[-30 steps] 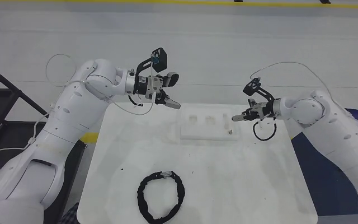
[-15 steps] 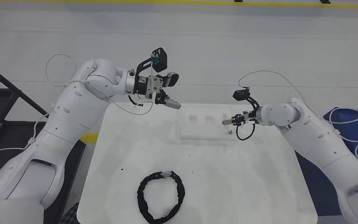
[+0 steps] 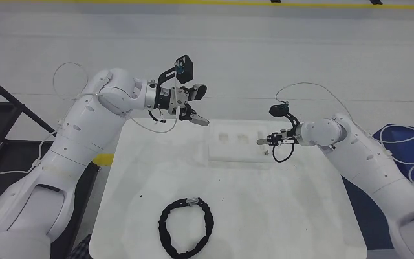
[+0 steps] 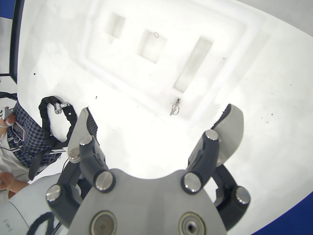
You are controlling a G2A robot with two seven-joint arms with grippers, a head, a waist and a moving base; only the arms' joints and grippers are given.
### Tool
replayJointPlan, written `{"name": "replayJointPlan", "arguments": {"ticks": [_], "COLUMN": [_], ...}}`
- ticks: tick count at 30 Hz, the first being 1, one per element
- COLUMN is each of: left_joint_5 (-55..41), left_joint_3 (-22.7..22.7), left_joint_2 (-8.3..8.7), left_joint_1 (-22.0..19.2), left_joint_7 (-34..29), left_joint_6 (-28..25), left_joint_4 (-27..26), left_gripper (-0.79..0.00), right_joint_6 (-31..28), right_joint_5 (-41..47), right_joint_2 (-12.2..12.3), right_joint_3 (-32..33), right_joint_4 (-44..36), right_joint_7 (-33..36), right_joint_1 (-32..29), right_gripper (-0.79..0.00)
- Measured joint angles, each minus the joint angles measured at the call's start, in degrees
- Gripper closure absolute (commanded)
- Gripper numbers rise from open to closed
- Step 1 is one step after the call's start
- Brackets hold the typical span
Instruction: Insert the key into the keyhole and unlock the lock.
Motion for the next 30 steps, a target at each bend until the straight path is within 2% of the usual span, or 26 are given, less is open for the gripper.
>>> {"name": "replayJointPlan", "arguments": {"ticks": [4, 15, 22, 28, 30], "left_joint_5": [0.0, 0.0, 0.0, 0.0, 0.0], "left_joint_3": [0.0, 0.0, 0.0, 0.0, 0.0], "left_joint_2": [0.0, 0.0, 0.0, 0.0, 0.0], "left_joint_1": [0.0, 0.0, 0.0, 0.0, 0.0], "left_joint_7": [0.0, 0.0, 0.0, 0.0, 0.0], "left_joint_6": [0.0, 0.0, 0.0, 0.0, 0.0], "left_joint_4": [0.0, 0.0, 0.0, 0.0, 0.0], "left_gripper": [-0.785, -0.785, -0.785, -0.785, -0.785], "right_joint_6": [3.78, 21.79, 25.83, 26.59, 26.86], "right_joint_5": [-0.8, -5.04, -7.31, -8.76, -9.06], "right_joint_2": [-0.02, -0.71, -1.87, -3.15, -3.69], "right_joint_3": [0.21, 0.08, -0.24, -0.66, -0.91], "right_joint_4": [-1.14, -8.15, -8.36, -7.25, -6.48], "right_joint_7": [-0.2, 1.29, 0.43, 0.23, 0.5], "right_joint_1": [-1.36, -4.8, -5.31, -5.12, -4.98], "right_gripper": [-0.785, -0.785, -0.785, -0.61, -0.597]}}
